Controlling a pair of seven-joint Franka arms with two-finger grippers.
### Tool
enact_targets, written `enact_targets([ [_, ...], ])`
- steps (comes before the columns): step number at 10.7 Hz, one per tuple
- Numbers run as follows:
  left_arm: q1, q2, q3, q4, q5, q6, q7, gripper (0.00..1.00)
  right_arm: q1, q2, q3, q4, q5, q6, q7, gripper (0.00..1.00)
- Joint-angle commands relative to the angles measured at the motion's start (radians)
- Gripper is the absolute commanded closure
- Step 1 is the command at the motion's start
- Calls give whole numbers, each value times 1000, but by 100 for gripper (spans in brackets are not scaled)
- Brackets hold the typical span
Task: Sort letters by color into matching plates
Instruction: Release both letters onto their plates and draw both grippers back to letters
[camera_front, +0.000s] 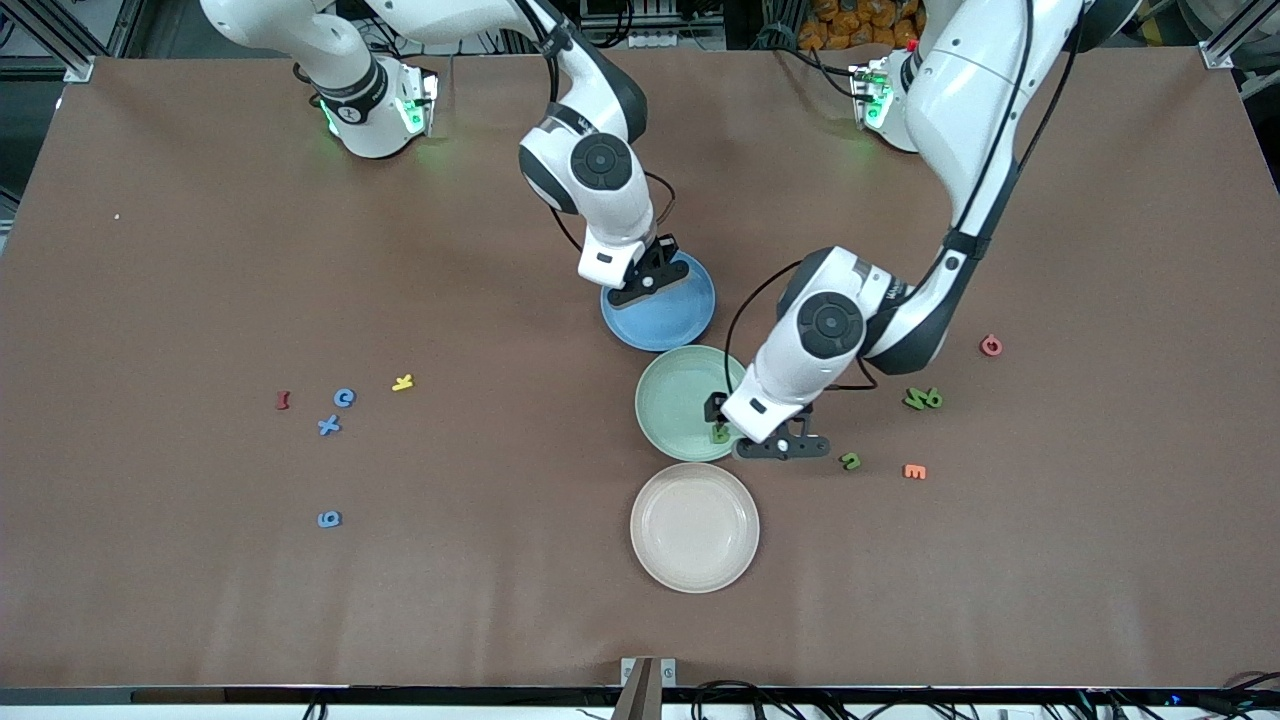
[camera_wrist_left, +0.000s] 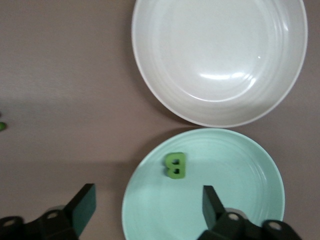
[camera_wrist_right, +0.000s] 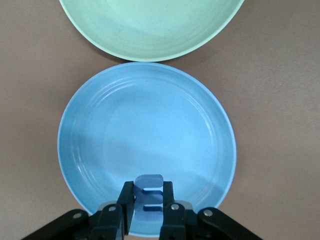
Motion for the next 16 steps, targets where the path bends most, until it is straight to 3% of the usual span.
enact_targets([
  [1, 55, -53, -2, -9, 32, -87, -28, 0, -2, 44, 2, 60, 5, -11, 20, 0],
  [3, 163, -53, -5, -16, 34, -108, -2, 0, -7, 41, 0, 60, -5, -13, 8, 0],
  [7, 216, -12, -3, -15, 32, -104, -60, 0, -86, 7, -24, 57, -14, -108, -96, 0],
  [9, 213, 2, 11, -16, 67, -104, -137, 0, -142, -31, -95, 61, -24, -181, -142, 0],
  [11, 213, 39, 11, -15, 129, -84, -204, 0, -236, -66, -138, 60, -37, -200, -209, 0],
  [16, 214, 73, 11, -10, 187, -35, -258, 0, -529, -73, -138, 58, -36, -197, -571, 0],
])
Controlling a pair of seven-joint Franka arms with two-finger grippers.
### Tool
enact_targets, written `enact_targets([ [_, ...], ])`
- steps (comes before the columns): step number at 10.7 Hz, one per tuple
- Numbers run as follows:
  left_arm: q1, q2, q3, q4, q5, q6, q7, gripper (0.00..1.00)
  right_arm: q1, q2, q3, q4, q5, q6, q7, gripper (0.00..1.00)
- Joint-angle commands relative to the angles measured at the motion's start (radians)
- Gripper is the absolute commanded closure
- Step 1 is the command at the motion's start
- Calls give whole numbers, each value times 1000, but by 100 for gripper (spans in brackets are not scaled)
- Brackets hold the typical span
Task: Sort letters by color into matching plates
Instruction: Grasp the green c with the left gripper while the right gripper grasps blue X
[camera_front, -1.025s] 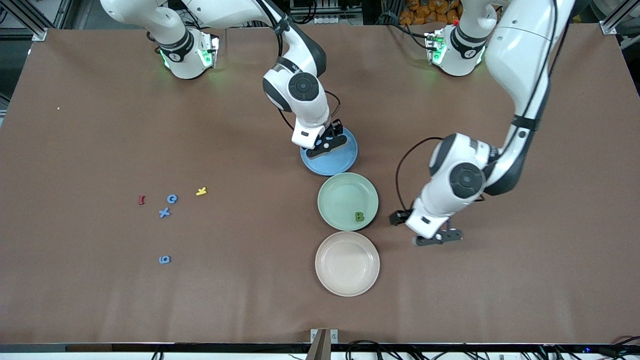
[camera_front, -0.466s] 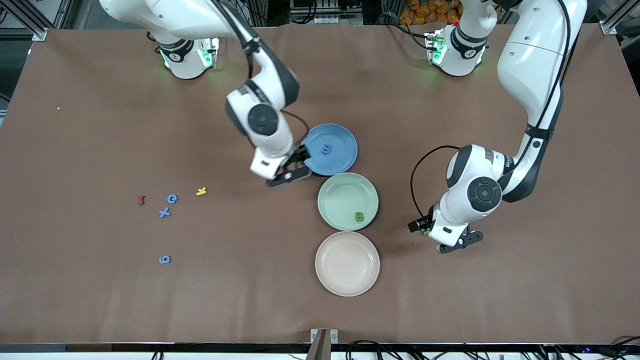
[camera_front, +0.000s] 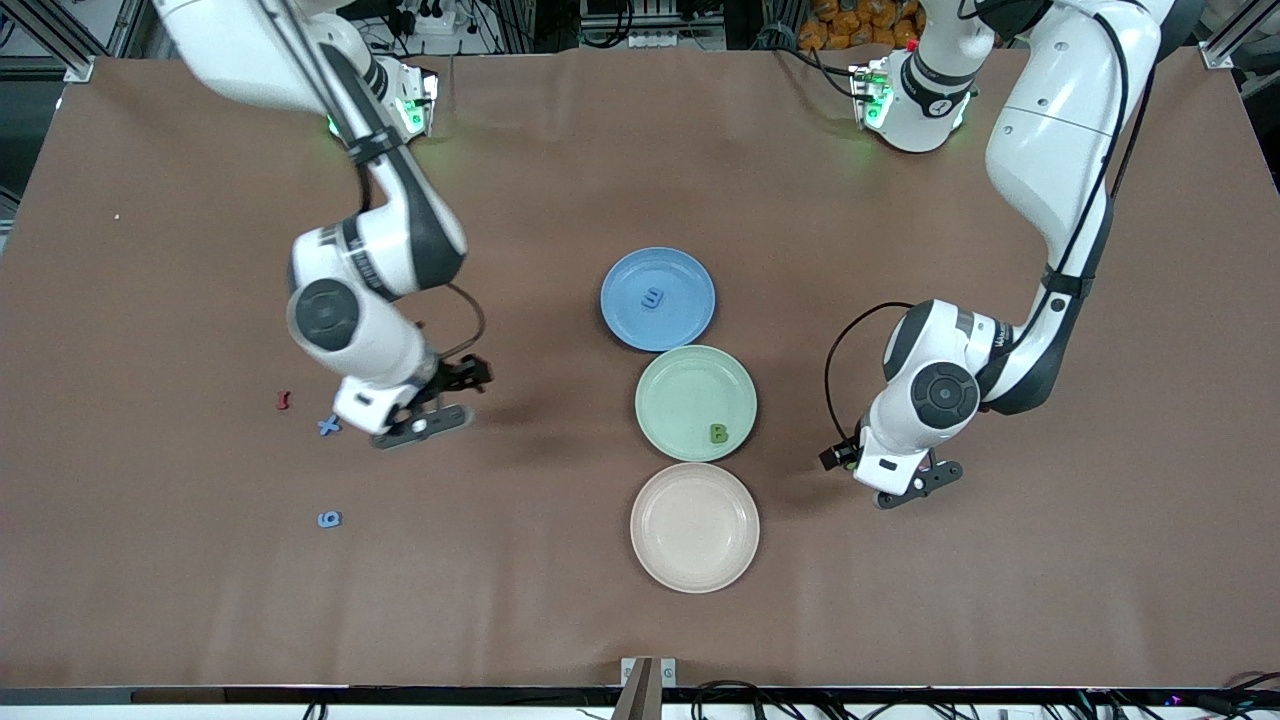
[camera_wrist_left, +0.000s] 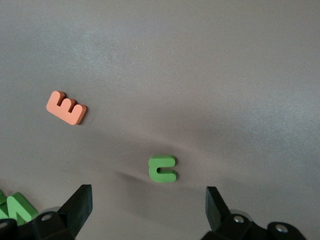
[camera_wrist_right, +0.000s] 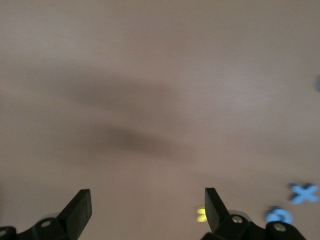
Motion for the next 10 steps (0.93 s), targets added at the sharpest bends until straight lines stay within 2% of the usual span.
enact_targets([
  [1, -2, 22, 1, 8, 35, 57, -36, 0, -146, -19, 17, -16, -12, 2, -150, 0],
  [5, 6, 42, 1, 4, 35, 123, -36, 2, -286, -19, 25, -32, -12, 35, -333, 0],
  [8, 4, 59, 1, 5, 34, 126, -39, 6, -356, -24, 25, -109, -6, 146, -413, 0],
  [10, 4, 62, 1, 5, 32, 126, -39, 14, -402, -10, 45, -146, -4, 201, -431, 0],
])
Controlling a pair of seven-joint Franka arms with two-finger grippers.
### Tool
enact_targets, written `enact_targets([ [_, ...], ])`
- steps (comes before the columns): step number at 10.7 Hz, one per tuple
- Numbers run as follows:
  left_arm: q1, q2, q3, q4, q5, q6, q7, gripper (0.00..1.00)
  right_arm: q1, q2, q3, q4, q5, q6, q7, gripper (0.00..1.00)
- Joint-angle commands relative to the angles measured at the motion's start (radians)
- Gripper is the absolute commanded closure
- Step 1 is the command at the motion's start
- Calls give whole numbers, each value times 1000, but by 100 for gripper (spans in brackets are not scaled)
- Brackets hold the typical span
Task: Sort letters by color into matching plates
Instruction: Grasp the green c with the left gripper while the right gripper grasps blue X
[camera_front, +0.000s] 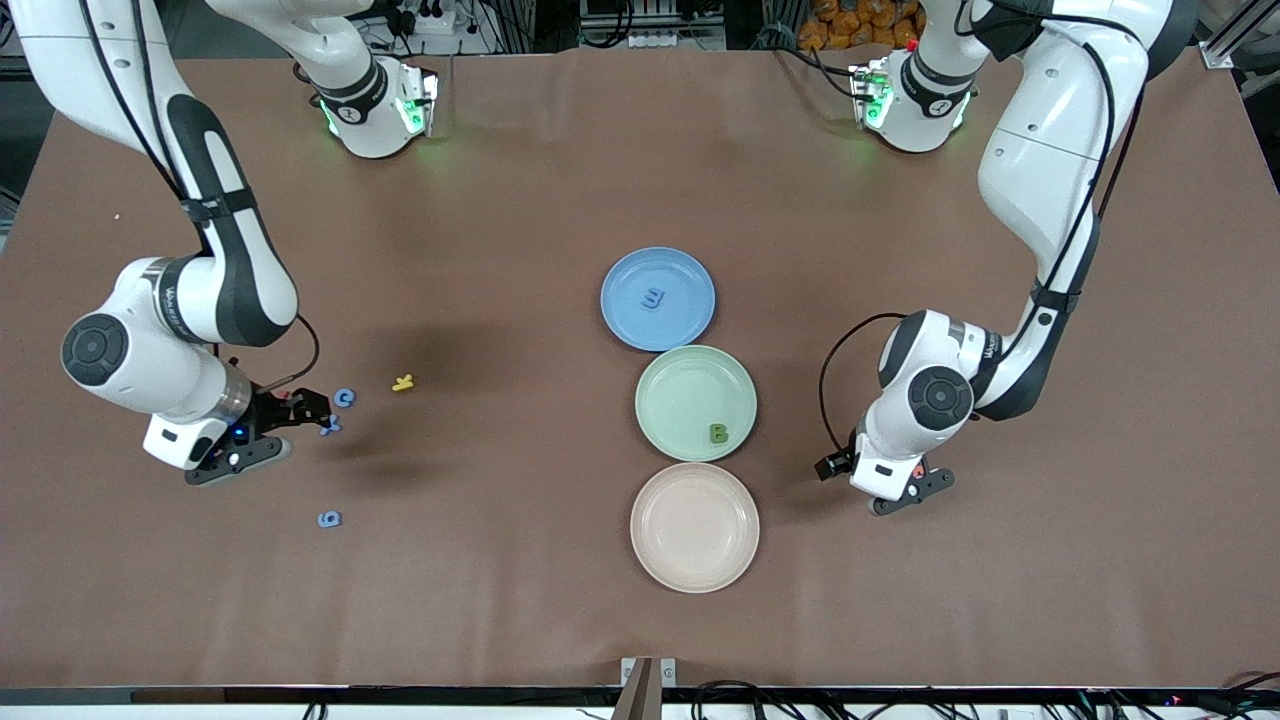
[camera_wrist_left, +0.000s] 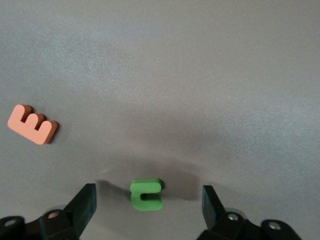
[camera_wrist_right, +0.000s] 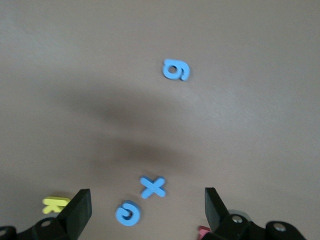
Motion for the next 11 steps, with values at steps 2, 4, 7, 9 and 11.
enact_targets([
  [2, 1, 13, -3, 5, 30, 11, -39, 26, -78, 0, 43, -92, -4, 98, -61, 0],
  [4, 1, 13, -3, 5, 30, 11, -39, 58, -78, 27, 43, -124, -4, 182, -63, 0],
  [7, 1, 12, -3, 8, 34, 11, -37, 100, -72, 52, 43, -133, -4, 216, -63, 0],
  [9, -7, 3, -3, 10, 36, 11, -36, 100, -67, 80, 43, -133, -4, 258, -63, 0],
  [11, -17, -19, -13, 11, 36, 10, -37, 100, -60, 97, 43, -133, -4, 287, -63, 0],
])
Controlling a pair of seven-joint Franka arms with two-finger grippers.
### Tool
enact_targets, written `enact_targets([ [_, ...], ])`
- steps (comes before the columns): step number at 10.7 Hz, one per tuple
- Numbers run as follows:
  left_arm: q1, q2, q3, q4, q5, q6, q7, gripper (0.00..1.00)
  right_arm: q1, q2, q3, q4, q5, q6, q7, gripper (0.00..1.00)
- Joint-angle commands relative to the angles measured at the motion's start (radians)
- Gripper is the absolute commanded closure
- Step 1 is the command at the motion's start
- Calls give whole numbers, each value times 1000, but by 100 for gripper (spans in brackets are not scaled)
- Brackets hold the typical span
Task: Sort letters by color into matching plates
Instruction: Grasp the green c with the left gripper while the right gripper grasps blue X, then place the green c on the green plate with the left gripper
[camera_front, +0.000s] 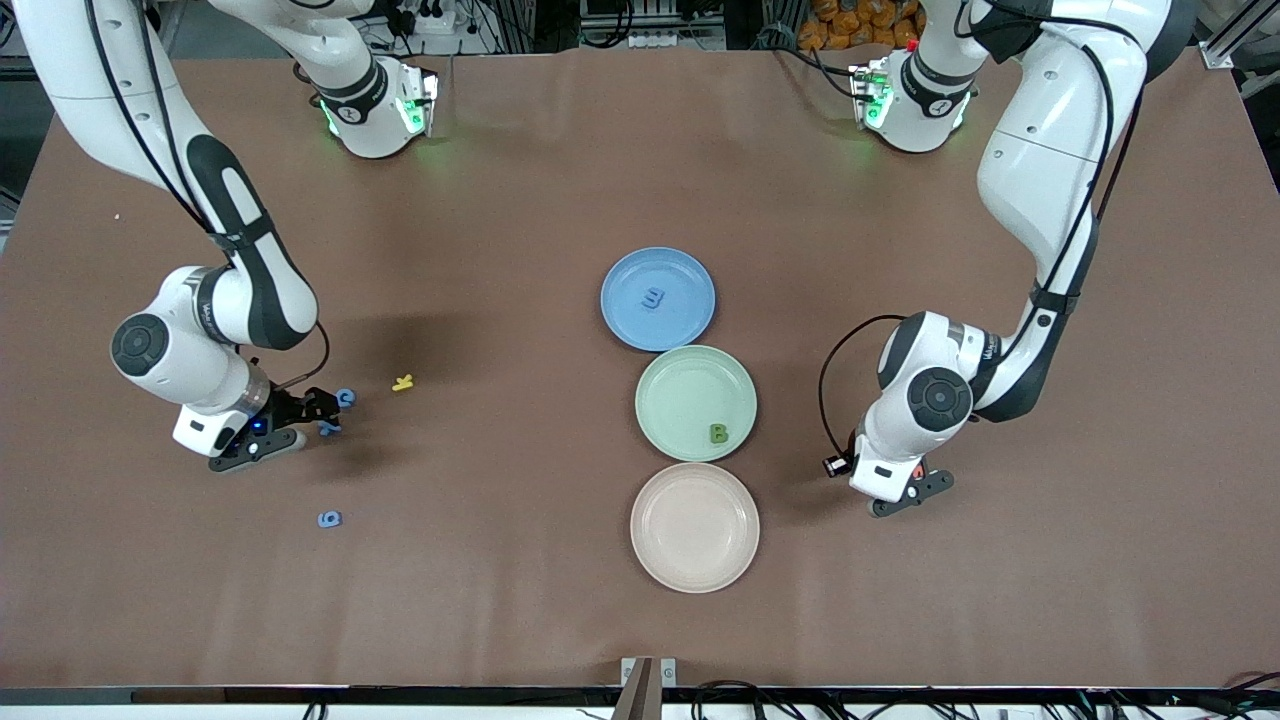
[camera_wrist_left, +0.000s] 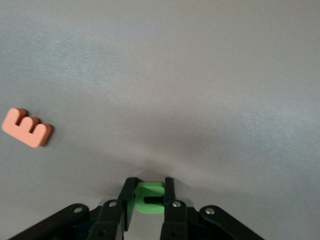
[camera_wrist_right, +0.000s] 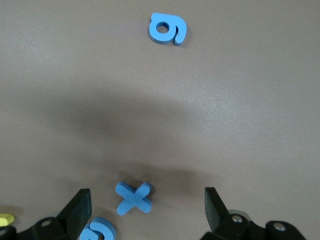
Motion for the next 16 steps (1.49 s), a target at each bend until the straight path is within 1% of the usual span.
enact_targets([
  [1, -31, -32, -15, 3, 29, 1, -38, 100, -4, 22, 11, -5, -4, 46, -13, 0],
  [2, -54, -56, -16, 3, 20, -4, -40, 100, -2, 22, 11, -17, -4, 49, -13, 0],
  [3, -85, -72, -16, 3, 17, -4, -67, 100, -2, 21, 11, -35, -4, 84, -13, 1],
  [4, -112, -73, -16, 5, 24, -4, -128, 100, -2, 21, 11, -54, -9, 115, -14, 14],
  [7, -221, -78, -13, 31, 27, -4, -172, 100, 0, 21, 11, -66, -13, 119, -30, 43],
  [9, -247, -73, -15, 40, 20, -4, -198, 100, 1, 22, 11, -68, -13, 120, -30, 47],
  [11, -312, -64, -10, 40, 21, -4, -245, 100, 4, 24, 12, -69, -13, 132, -30, 50],
  [13, -316, -55, -10, 40, 17, -4, -280, 100, 12, 35, 12, -69, -13, 145, -30, 61],
  [14, -330, -50, -10, 40, 17, -4, -309, 94, 13, 39, 11, -69, -13, 148, -30, 61],
  [15, -338, -47, -10, 42, 18, -4, -322, 67, 12, 39, 12, -69, -13, 151, -30, 61],
  [16, -333, -44, -9, 40, 20, -4, -317, 19, 12, 39, 12, -69, -13, 155, -30, 61],
])
